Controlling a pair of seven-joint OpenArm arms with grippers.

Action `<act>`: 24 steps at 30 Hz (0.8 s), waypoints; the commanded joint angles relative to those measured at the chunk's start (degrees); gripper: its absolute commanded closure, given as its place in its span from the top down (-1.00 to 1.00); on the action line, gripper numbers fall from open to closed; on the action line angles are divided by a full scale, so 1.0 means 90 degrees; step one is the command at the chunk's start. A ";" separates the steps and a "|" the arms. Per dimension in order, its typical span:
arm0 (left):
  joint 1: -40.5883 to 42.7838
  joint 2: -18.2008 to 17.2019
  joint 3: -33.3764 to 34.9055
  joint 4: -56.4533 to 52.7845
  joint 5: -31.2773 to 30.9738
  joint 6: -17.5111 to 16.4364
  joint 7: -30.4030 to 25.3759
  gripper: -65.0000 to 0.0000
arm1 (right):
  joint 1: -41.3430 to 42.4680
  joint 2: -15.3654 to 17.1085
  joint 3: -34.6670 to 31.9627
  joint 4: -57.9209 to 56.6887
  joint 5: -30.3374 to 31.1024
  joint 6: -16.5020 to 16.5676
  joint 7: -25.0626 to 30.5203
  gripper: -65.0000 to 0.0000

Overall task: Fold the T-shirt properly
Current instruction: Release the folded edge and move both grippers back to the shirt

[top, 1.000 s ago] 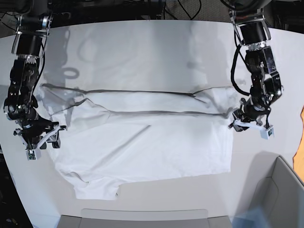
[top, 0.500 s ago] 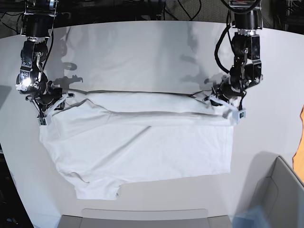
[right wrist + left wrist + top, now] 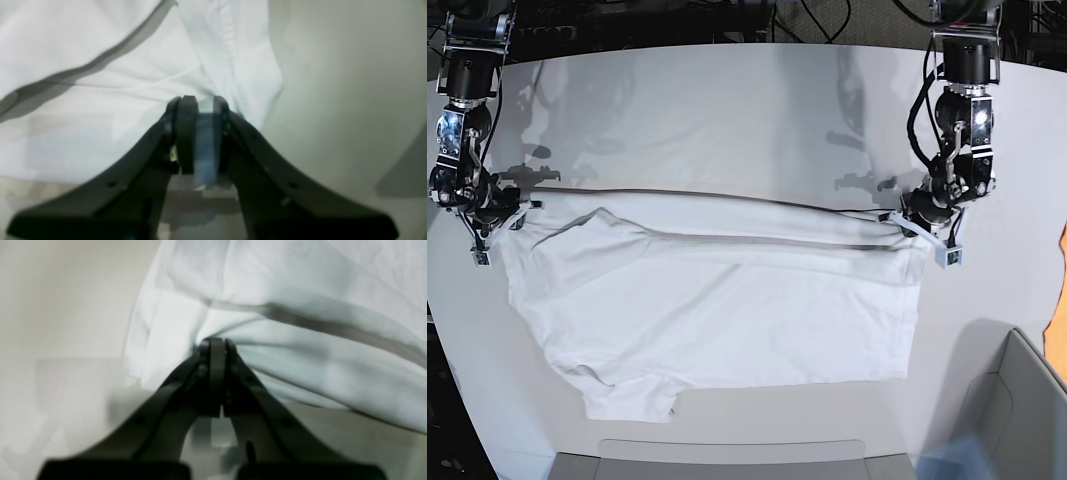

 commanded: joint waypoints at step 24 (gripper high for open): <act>-0.0862 0.0552 0.0248 0.1651 0.0503 0.0313 0.0553 -1.00 | 0.0536 -0.0491 -0.0353 0.0950 -0.0089 -0.0066 0.0036 -1.00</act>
